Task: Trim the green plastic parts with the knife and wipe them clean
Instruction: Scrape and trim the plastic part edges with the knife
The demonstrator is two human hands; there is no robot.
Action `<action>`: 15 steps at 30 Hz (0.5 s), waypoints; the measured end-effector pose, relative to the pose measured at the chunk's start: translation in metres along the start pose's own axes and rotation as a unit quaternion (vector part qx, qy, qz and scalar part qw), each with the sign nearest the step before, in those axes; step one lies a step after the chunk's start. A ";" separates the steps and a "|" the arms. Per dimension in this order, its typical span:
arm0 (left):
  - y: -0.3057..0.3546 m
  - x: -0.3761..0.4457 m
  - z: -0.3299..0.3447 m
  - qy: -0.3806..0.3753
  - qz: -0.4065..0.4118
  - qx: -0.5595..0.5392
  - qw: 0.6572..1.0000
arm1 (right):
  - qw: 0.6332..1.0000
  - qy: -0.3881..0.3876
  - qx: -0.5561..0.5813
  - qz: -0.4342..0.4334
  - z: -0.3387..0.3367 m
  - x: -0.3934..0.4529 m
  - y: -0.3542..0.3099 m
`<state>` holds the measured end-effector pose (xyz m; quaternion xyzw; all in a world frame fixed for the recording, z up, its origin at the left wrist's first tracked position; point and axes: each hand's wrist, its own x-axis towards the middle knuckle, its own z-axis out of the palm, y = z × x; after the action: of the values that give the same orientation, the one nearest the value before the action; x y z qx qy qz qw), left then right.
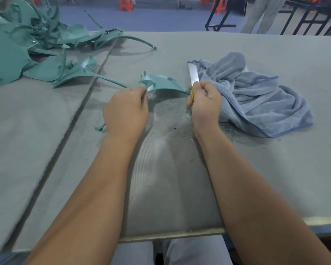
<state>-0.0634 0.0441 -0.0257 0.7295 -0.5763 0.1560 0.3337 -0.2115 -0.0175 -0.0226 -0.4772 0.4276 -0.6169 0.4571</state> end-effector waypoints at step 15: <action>0.003 0.006 0.023 -0.062 -0.052 0.020 0.997 | 0.978 -0.179 -0.005 0.107 0.011 -0.007 0.003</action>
<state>-0.0688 0.0240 -0.0383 0.7734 -0.5538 0.1047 0.2903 -0.1999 -0.0121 -0.0246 -0.5341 0.3903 -0.4667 0.5870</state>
